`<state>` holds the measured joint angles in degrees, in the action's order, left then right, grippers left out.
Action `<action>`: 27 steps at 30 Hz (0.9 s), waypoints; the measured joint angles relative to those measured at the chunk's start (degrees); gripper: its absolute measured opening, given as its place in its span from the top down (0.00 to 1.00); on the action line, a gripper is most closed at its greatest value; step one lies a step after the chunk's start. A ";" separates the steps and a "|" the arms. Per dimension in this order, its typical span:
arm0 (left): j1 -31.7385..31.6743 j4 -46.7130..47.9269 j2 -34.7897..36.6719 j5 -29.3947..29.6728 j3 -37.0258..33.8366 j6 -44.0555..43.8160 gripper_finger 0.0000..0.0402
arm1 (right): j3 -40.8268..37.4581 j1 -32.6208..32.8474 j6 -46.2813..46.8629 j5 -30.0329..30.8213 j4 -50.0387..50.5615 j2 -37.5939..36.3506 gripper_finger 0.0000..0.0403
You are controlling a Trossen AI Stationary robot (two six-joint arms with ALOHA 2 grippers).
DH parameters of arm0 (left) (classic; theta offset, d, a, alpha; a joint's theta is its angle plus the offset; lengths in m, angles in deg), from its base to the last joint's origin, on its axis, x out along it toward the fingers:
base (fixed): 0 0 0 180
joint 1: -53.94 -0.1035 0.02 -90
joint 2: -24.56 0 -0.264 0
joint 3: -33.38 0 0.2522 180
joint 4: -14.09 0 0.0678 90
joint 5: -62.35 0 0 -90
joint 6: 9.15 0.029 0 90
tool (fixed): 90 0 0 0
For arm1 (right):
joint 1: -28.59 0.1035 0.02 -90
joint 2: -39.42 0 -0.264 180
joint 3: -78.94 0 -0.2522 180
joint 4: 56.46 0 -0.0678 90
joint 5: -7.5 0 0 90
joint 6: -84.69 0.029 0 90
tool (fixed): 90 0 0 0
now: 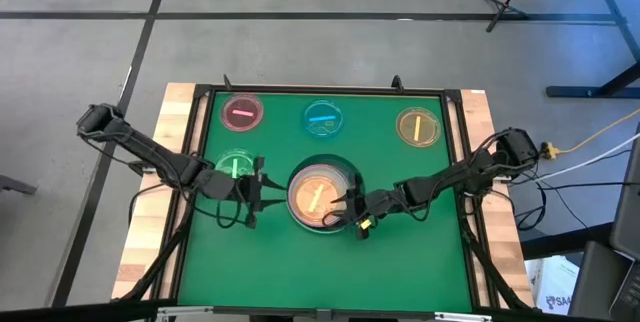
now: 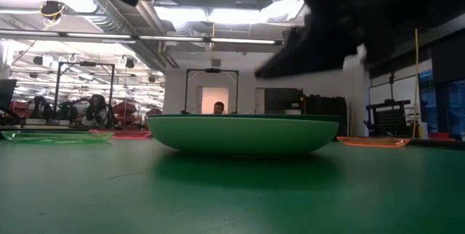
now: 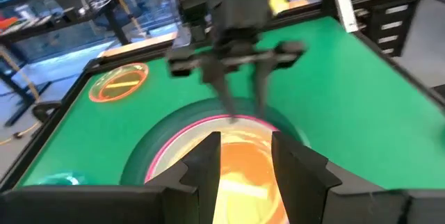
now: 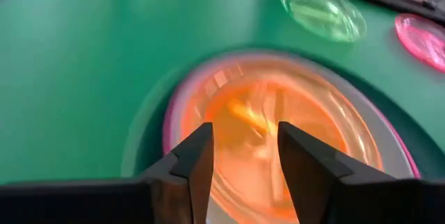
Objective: Stack plastic plates
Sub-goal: Stack the light green plate on top of the orange plate
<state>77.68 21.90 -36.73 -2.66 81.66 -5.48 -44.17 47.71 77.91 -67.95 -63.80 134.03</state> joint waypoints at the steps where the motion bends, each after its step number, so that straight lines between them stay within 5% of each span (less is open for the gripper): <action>1: -0.75 0.35 -0.26 0.36 0.00 -0.23 0.70 | 0.51 0.55 0.66 0.00 -0.52 -0.07 0.63; 18: -2.53 35.76 -3.44 1.19 0.00 -35.48 0.70 | 1.17 3.03 6.50 1.79 -4.74 0.24 0.63; 27: -2.36 41.65 -11.29 0.83 0.00 -43.59 0.70 | 1.17 3.03 6.56 1.69 -3.36 0.24 0.63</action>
<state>75.32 63.55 -48.02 -1.83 81.66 -49.07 -43.01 50.74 84.47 -66.26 -67.16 134.27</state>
